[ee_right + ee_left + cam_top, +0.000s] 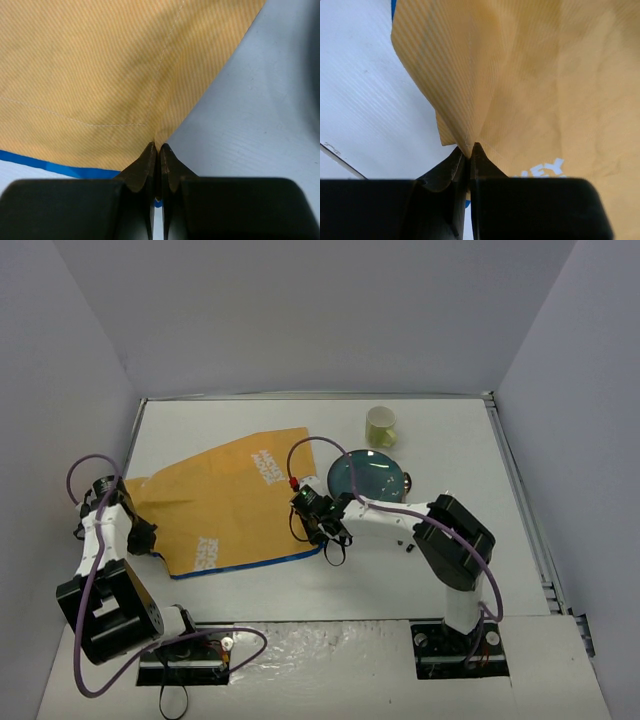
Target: Set the dinner table for one person
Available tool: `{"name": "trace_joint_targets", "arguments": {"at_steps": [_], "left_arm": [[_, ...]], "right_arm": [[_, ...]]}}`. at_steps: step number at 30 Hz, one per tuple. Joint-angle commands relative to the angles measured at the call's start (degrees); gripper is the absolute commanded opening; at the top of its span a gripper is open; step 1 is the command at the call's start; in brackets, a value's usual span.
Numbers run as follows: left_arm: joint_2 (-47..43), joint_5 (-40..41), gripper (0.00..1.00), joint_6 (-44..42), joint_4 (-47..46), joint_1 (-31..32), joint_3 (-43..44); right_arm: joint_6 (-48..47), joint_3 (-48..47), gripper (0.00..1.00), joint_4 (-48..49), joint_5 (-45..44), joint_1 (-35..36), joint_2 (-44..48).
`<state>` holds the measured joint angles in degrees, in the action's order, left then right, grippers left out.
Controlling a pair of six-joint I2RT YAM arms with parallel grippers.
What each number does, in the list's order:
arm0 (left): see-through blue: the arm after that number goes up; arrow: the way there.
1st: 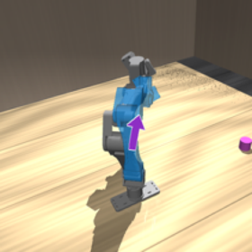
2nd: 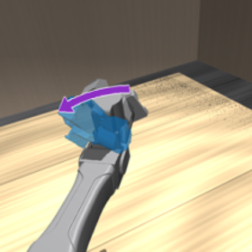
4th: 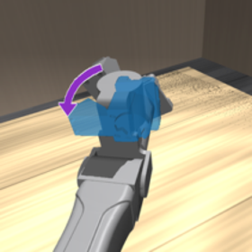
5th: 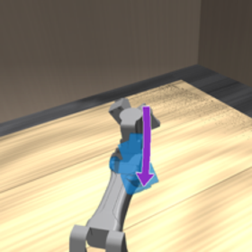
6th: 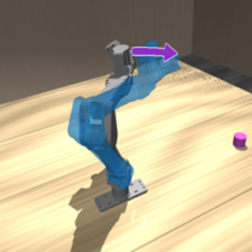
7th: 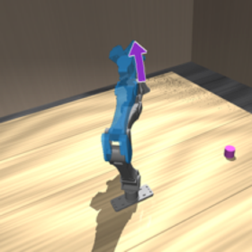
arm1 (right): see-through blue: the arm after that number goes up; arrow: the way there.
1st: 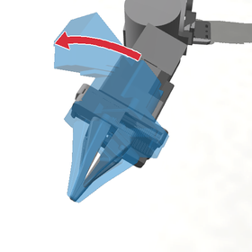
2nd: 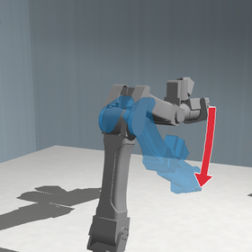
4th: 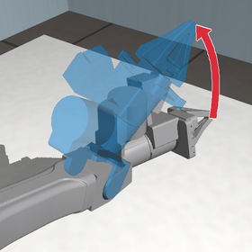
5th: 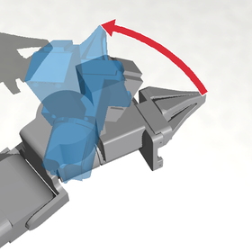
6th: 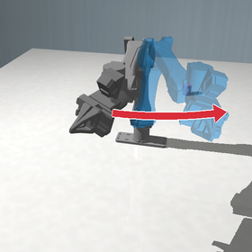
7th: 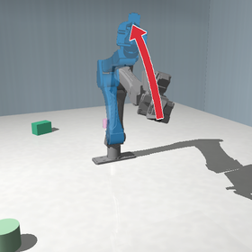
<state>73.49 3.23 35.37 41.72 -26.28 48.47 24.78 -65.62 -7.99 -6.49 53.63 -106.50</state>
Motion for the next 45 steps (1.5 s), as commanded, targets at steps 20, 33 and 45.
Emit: {"name": "trace_joint_targets", "arguments": {"at_steps": [20, 33, 45], "left_arm": [[3.3, -19.0, 0.0, 6.5, 7.7, 0.1, 74.3], [3.3, -21.2, 0.0, 5.7, 8.6, 0.1, 68.2], [20.6, -30.4, 0.0, 2.9, 7.8, 0.3, 75.5]], "right_arm": [[-18.0, -48.3, 0.0, -12.7, -3.4, -18.2, 20.8], [-17.0, -49.1, 0.0, -13.5, 2.1, -21.2, 22.0], [-14.0, -62.7, 0.0, -13.5, 18.0, -25.3, -0.3]]}}
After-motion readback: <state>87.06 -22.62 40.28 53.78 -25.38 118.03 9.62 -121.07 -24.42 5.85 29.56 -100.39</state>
